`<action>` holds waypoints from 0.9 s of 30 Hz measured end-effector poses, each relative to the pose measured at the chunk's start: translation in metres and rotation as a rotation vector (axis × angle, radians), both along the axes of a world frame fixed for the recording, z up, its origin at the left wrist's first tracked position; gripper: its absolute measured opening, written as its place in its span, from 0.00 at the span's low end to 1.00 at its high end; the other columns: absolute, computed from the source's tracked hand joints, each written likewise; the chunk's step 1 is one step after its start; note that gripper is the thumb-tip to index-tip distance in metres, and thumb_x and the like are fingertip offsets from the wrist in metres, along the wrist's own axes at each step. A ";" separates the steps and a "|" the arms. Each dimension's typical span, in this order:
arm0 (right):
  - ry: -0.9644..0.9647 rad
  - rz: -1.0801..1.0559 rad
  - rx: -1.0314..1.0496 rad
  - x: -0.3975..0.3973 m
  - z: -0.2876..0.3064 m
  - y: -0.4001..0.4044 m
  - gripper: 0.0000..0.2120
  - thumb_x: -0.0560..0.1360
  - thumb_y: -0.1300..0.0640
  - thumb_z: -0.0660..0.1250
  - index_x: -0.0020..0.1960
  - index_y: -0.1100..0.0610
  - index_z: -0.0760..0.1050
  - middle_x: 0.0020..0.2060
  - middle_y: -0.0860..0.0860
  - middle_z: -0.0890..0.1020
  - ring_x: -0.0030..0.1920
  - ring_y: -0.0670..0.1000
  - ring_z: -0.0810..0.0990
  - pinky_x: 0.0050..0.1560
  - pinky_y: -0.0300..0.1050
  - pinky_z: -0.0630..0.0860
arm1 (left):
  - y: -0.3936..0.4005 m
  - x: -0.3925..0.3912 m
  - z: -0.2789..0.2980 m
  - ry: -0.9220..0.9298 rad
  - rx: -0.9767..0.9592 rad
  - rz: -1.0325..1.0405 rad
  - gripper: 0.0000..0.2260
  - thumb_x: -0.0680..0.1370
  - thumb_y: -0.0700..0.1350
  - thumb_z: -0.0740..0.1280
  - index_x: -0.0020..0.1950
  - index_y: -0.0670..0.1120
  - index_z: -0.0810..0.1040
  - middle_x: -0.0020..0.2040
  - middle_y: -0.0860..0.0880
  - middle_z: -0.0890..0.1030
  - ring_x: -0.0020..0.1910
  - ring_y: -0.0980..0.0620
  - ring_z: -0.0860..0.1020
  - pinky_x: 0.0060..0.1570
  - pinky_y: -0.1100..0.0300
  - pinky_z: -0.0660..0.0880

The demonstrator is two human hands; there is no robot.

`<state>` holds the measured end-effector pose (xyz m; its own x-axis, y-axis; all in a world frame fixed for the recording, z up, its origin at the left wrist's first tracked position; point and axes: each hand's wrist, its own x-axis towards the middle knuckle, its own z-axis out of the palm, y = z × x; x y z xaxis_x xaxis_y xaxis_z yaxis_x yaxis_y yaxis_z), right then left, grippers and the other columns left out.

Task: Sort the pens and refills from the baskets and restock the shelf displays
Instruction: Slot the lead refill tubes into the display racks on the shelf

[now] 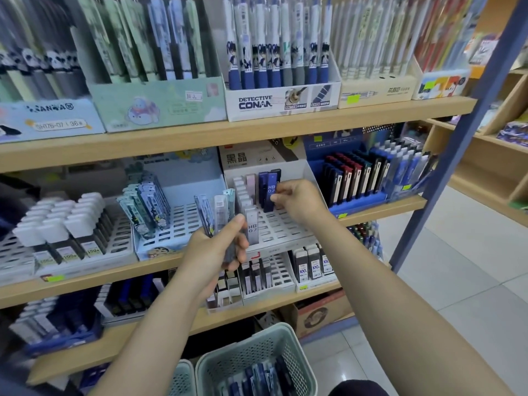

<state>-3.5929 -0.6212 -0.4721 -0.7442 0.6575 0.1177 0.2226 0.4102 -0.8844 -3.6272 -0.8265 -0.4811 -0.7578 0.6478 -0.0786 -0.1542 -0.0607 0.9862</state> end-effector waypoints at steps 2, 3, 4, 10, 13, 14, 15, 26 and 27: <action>-0.086 0.028 0.100 -0.001 0.001 -0.001 0.04 0.78 0.61 0.70 0.50 0.57 0.84 0.40 0.50 0.83 0.40 0.47 0.78 0.49 0.40 0.73 | -0.002 0.002 0.001 0.004 0.003 -0.019 0.15 0.80 0.51 0.68 0.54 0.38 0.80 0.35 0.44 0.79 0.28 0.50 0.73 0.25 0.60 0.66; -0.130 0.038 0.139 -0.001 0.001 -0.002 0.04 0.78 0.60 0.70 0.46 0.57 0.83 0.40 0.51 0.82 0.40 0.49 0.78 0.47 0.41 0.72 | -0.004 0.002 0.002 0.010 0.006 -0.027 0.16 0.79 0.51 0.68 0.54 0.37 0.80 0.35 0.44 0.79 0.28 0.50 0.73 0.25 0.60 0.67; -0.158 0.037 0.153 -0.003 0.000 -0.003 0.05 0.78 0.60 0.70 0.44 0.57 0.82 0.39 0.52 0.82 0.40 0.50 0.78 0.46 0.42 0.73 | -0.005 0.003 0.003 0.021 0.006 -0.038 0.17 0.79 0.51 0.68 0.55 0.36 0.79 0.35 0.44 0.79 0.29 0.50 0.73 0.26 0.60 0.67; -0.129 -0.124 0.256 0.010 0.009 -0.010 0.08 0.77 0.52 0.72 0.46 0.57 0.82 0.40 0.49 0.82 0.43 0.49 0.80 0.47 0.43 0.76 | -0.016 0.006 0.011 0.075 0.003 -0.100 0.16 0.76 0.52 0.69 0.42 0.38 0.80 0.34 0.40 0.78 0.31 0.46 0.73 0.28 0.59 0.68; 0.095 -0.084 0.161 0.032 0.023 -0.027 0.13 0.79 0.51 0.68 0.39 0.55 0.81 0.33 0.47 0.80 0.35 0.45 0.76 0.42 0.43 0.74 | -0.017 0.010 0.018 0.089 -0.001 -0.117 0.17 0.76 0.53 0.69 0.35 0.41 0.78 0.31 0.42 0.76 0.27 0.49 0.73 0.25 0.61 0.67; 0.151 -0.011 0.068 0.041 0.031 -0.036 0.15 0.80 0.50 0.67 0.38 0.55 0.81 0.31 0.48 0.80 0.32 0.45 0.75 0.39 0.42 0.74 | -0.016 0.013 0.020 0.099 -0.017 -0.121 0.17 0.76 0.53 0.70 0.35 0.41 0.77 0.30 0.43 0.75 0.26 0.50 0.72 0.25 0.62 0.66; 0.179 0.082 -0.022 0.052 0.040 -0.046 0.16 0.80 0.48 0.67 0.38 0.56 0.81 0.30 0.48 0.80 0.30 0.45 0.74 0.35 0.39 0.73 | -0.015 0.015 0.022 0.113 -0.037 -0.120 0.17 0.77 0.52 0.70 0.37 0.40 0.76 0.29 0.45 0.75 0.26 0.51 0.72 0.25 0.62 0.66; 0.123 0.363 -0.201 0.093 0.049 -0.094 0.09 0.76 0.55 0.73 0.40 0.56 0.78 0.25 0.45 0.77 0.25 0.44 0.71 0.28 0.36 0.67 | -0.023 0.046 0.027 0.168 -0.117 -0.129 0.11 0.77 0.46 0.73 0.52 0.40 0.76 0.32 0.48 0.75 0.27 0.53 0.70 0.25 0.65 0.65; 0.140 0.363 -0.236 0.096 0.050 -0.093 0.09 0.76 0.55 0.73 0.39 0.55 0.77 0.25 0.46 0.75 0.25 0.45 0.69 0.26 0.37 0.65 | -0.026 0.047 0.027 0.132 -0.095 -0.137 0.10 0.78 0.46 0.72 0.50 0.41 0.76 0.32 0.47 0.75 0.27 0.53 0.70 0.24 0.66 0.64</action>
